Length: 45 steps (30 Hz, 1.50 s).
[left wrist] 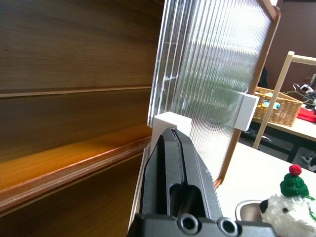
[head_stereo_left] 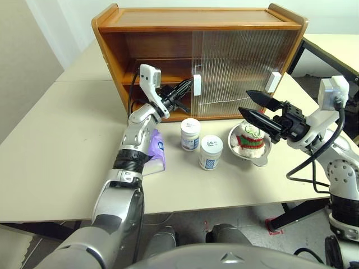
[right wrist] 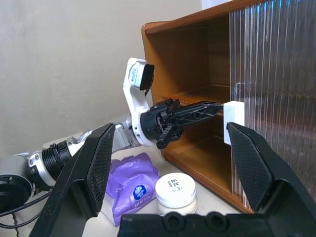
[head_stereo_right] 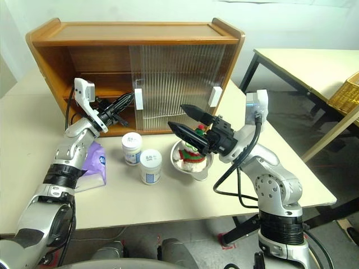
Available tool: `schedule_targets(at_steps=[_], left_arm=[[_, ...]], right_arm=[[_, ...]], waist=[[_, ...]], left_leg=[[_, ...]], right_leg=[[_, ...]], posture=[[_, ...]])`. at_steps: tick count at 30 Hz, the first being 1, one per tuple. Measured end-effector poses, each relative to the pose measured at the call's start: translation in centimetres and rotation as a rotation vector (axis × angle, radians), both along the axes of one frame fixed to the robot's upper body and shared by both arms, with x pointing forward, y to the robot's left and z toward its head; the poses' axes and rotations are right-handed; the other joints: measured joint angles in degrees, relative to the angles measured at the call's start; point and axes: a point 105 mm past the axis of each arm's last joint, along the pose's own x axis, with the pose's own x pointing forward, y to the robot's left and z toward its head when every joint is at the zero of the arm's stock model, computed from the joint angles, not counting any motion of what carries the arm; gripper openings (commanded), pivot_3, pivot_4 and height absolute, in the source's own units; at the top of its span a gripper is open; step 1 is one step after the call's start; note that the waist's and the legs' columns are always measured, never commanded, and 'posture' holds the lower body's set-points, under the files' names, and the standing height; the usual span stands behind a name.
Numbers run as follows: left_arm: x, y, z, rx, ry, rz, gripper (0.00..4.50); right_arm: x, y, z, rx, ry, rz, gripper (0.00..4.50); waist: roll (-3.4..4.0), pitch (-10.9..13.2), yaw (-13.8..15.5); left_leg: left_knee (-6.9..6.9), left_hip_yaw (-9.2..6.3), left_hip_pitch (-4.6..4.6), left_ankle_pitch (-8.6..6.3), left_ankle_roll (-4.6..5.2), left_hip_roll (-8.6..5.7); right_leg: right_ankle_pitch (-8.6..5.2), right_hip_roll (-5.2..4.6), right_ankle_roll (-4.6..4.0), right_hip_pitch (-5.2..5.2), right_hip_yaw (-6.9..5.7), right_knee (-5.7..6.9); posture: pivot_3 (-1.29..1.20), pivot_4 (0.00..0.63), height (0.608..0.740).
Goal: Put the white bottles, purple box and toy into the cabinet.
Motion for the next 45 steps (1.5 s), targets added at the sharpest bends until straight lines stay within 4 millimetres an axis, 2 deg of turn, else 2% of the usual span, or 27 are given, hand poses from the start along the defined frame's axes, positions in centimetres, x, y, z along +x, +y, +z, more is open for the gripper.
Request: schedule_targets(at_steps=[9, 10, 12, 14, 18, 23, 26, 31, 41, 45], left_arm=[[-1.8, 3.4, 1.6, -0.004, -0.035, 0.077, 0.02], [-2.0, 3.8, 2.0, -0.006, -0.041, 0.084, 0.19], [-2.8, 4.5, 2.6, -0.014, -0.046, 0.088, 0.61], [-3.6, 5.4, 2.8, -0.021, -0.031, 0.093, 1.26], [-6.7, 9.2, 1.3, 0.021, 0.062, 0.117, 2.71], [-10.7, 12.5, -0.2, 0.051, 0.150, 0.131, 4.48], [-12.9, 14.2, -1.7, 0.061, 0.210, 0.149, 4.48], [-15.3, 15.1, -3.3, 0.063, 0.210, 0.171, 4.48], [-16.6, 14.3, -5.9, 0.050, 0.211, 0.205, 4.48], [-16.8, 13.6, -7.7, 0.042, 0.250, 0.204, 4.48]], right_arm=[[0.3, 0.2, 0.3, 0.010, -0.009, 0.032, 4.50], [0.3, 0.2, 0.3, 0.010, -0.009, 0.035, 4.50], [0.4, 0.3, 0.3, 0.011, -0.007, 0.047, 4.50], [0.6, 0.5, 0.3, 0.012, -0.005, 0.061, 4.50], [0.6, 0.6, 0.2, 0.010, -0.004, 0.078, 4.50], [0.7, 0.9, 0.2, 0.008, -0.002, 0.096, 4.50], [0.8, 0.9, 0.0, 0.009, 0.005, 0.099, 4.50], [0.9, 0.9, -0.1, 0.009, 0.009, 0.108, 4.50], [1.1, 1.1, 0.0, 0.009, 0.009, 0.122, 4.50], [1.1, 1.1, 0.0, 0.006, 0.015, 0.126, 4.50]], waist=[[0.03, 0.0, 0.2], [0.03, 0.0, 0.4], [0.04, 0.0, 0.7], [0.04, 0.0, 0.9], [0.07, 0.0, 1.0], [0.09, 0.0, 2.0], [0.09, 0.0, 2.5], [0.11, 0.0, 3.0], [0.13, 0.0, 3.2], [0.15, 0.0, 3.3]], left_leg=[[-0.03, 0.07, 0.02, -0.01, -0.03, -0.03], [-0.03, 0.06, 0.02, -0.01, -0.03, -0.03], [-0.03, 0.07, 0.03, -0.01, -0.04, -0.02], [-0.03, 0.07, 0.05, -0.01, -0.04, -0.02], [-0.10, -0.01, 0.15, -0.19, -0.34, 0.05], [-0.18, -0.21, 0.10, -0.38, -0.68, 0.22], [-0.24, -0.21, 0.05, -0.63, -1.11, 0.39], [-0.41, -0.22, 0.03, -0.74, -1.29, 0.61], [-0.54, -0.15, 0.07, -0.60, -1.20, 1.11], [-0.55, -0.16, 0.11, -0.62, -1.23, 1.24]], right_leg=[[-0.01, 0.17, 0.00, -0.01, -0.03, 0.00], [-0.01, 0.17, -0.01, 0.00, -0.03, 0.00], [-0.02, 0.15, -0.01, 0.01, -0.03, 0.00], [-0.02, 0.14, -0.03, 0.00, -0.02, 0.00], [-0.13, 0.27, -0.26, -0.03, 0.05, 0.04], [-0.21, 0.17, -0.64, -0.25, 0.05, 0.09], [-0.28, 0.18, -0.85, -0.38, 0.04, 0.14], [-0.33, 0.19, -1.21, -0.55, 0.03, 0.24], [-0.45, 0.64, -1.39, -0.61, 0.00, 0.28], [-0.46, 0.85, -1.43, -0.59, 0.01, 0.29]], posture=[[-0.12, 0.000, 0.740], [-0.12, 0.000, 0.740], [-0.12, 0.000, 0.740], [-0.09, 0.000, 0.740], [-0.09, 0.000, 0.740], [-0.06, 0.000, 0.740], [-0.06, 0.000, 0.740], [-0.05, 0.002, 0.740], [-0.04, 0.012, 0.740], [-0.04, 0.013, 0.740]])
